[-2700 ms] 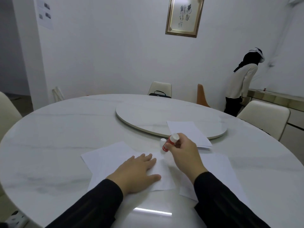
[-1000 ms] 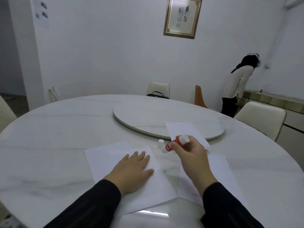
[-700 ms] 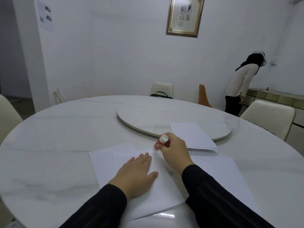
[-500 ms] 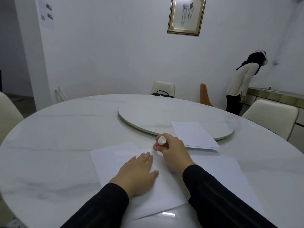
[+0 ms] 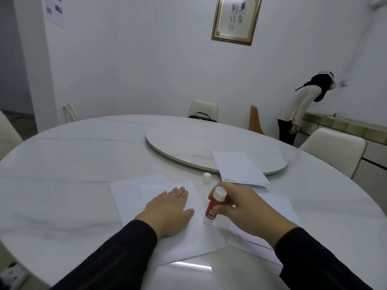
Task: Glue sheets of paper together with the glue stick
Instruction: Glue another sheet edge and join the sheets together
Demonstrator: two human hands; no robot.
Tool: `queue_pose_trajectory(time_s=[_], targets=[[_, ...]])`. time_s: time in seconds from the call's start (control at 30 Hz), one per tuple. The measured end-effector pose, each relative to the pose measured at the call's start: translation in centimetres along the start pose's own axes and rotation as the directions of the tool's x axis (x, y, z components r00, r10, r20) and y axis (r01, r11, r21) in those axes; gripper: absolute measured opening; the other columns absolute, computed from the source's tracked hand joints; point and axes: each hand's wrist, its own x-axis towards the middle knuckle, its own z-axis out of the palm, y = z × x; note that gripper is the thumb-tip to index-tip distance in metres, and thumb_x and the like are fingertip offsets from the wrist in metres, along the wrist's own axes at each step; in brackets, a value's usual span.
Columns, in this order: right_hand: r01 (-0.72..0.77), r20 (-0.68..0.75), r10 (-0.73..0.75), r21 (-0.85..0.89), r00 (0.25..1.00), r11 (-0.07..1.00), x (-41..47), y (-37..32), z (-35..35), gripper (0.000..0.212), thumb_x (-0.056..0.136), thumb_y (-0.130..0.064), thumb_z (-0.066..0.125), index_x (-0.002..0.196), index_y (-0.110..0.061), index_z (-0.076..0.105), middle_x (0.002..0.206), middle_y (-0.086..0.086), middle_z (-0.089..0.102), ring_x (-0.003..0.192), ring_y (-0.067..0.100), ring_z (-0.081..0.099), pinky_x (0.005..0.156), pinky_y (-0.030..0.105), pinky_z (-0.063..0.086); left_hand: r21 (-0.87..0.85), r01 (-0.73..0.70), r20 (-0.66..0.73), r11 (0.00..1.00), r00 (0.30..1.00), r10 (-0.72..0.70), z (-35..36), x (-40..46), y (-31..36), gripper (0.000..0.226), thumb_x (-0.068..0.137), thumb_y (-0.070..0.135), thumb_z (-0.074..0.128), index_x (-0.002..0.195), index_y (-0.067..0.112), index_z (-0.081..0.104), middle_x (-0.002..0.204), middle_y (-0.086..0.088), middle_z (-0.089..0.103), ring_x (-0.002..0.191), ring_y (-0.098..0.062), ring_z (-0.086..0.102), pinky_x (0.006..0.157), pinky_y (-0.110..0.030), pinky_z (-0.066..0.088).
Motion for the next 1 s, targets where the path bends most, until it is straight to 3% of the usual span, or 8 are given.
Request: queue_pose_trajectory(time_s=[0.33,0.47,0.53,0.63,0.7,0.8,0.9,1.0], targets=[[0.028,0.035,-0.042,0.334,0.998,0.942,-5.0,1.2,-1.5,0.019,0.07,-0.022,0.071,0.087,-0.031,0.069,0.091,-0.005,0.072,0.086,0.019,0.066,0.083,0.03,0.054,-0.034,0.018,-0.011,0.999,1.0,-0.018,-0.1,0.0,0.0,0.065,0.097,0.045,0.028,0.152,0.02,0.005,0.161,0.006,-0.001,0.148,-0.009,0.0,0.12,-0.029,0.002],[0.189,-0.273,0.107,0.852,0.956,0.488,-3.9,1.5,-2.3,0.034,0.047,-0.018,0.089,0.076,-0.014,0.073,0.08,0.011,0.074,0.066,0.018,0.064,0.059,0.019,0.054,0.025,0.16,-0.124,0.987,0.98,-0.156,-0.3,-0.6,0.6,0.063,0.093,0.052,0.032,0.145,0.017,0.03,0.155,-0.001,0.028,0.141,-0.019,0.027,0.112,-0.035,0.024],[0.251,-0.317,0.271,0.935,0.909,0.252,-2.1,1.6,-2.5,0.021,0.063,-0.006,0.078,0.079,-0.006,0.065,0.077,0.012,0.069,0.061,0.016,0.067,0.059,0.019,0.057,0.093,0.224,-0.197,0.97,0.959,-0.203,-0.5,-0.9,0.8,0.055,0.092,0.055,0.031,0.13,0.018,0.046,0.137,-0.001,0.047,0.128,-0.021,0.039,0.102,-0.035,0.031],[0.223,-0.243,0.455,0.97,0.857,0.099,1.0,1.4,-2.2,0.019,0.08,0.01,0.06,0.092,-0.003,0.055,0.085,0.015,0.066,0.066,0.018,0.071,0.064,0.023,0.059,0.102,0.251,-0.257,0.963,0.941,-0.219,-0.9,-1.3,0.5,0.046,0.094,0.052,0.03,0.116,0.02,0.054,0.12,0.0,0.055,0.116,-0.02,0.044,0.094,-0.032,0.035],[0.152,-0.214,0.458,0.974,0.863,0.169,2.8,1.5,-1.7,0.024,0.082,0.004,0.064,0.102,-0.007,0.058,0.092,0.01,0.069,0.076,0.018,0.068,0.072,0.026,0.054,0.072,0.249,-0.279,0.966,0.935,-0.22,-1.1,-1.6,0.2,0.044,0.092,0.052,0.034,0.117,0.022,0.054,0.119,0.001,0.054,0.116,-0.019,0.044,0.093,-0.031,0.037],[0.007,-0.251,0.449,0.879,0.858,0.477,5.0,2.3,-0.4,0.032,0.083,0.001,0.066,0.111,-0.014,0.06,0.099,0.004,0.071,0.088,0.017,0.066,0.078,0.027,0.049,0.014,0.259,-0.304,0.966,0.921,-0.243,-1.3,-1.8,0.0,0.049,0.086,0.059,0.043,0.119,0.024,0.052,0.119,0.003,0.05,0.116,-0.018,0.043,0.094,-0.028,0.038],[-0.126,-0.323,0.439,0.669,0.838,0.733,6.7,2.8,0.9,0.026,0.078,-0.006,0.072,0.104,-0.01,0.066,0.093,0.0,0.072,0.081,0.013,0.068,0.071,0.028,0.054,-0.018,0.269,-0.305,0.963,0.916,-0.262,-1.4,-1.8,0.1,0.057,0.08,0.065,0.048,0.12,0.025,0.052,0.118,0.004,0.049,0.115,-0.017,0.043,0.092,-0.027,0.037],[-0.197,-0.369,0.387,0.458,0.845,0.867,7.8,3.0,2.3,0.023,0.074,-0.015,0.077,0.095,-0.014,0.067,0.084,-0.006,0.068,0.072,0.003,0.062,0.056,0.009,0.042,-0.019,0.288,-0.307,0.957,0.91,-0.28,-1.6,-1.8,0.2,0.063,0.075,0.069,0.05,0.121,0.027,0.051,0.119,0.004,0.048,0.116,-0.017,0.044,0.092,-0.028,0.037]])
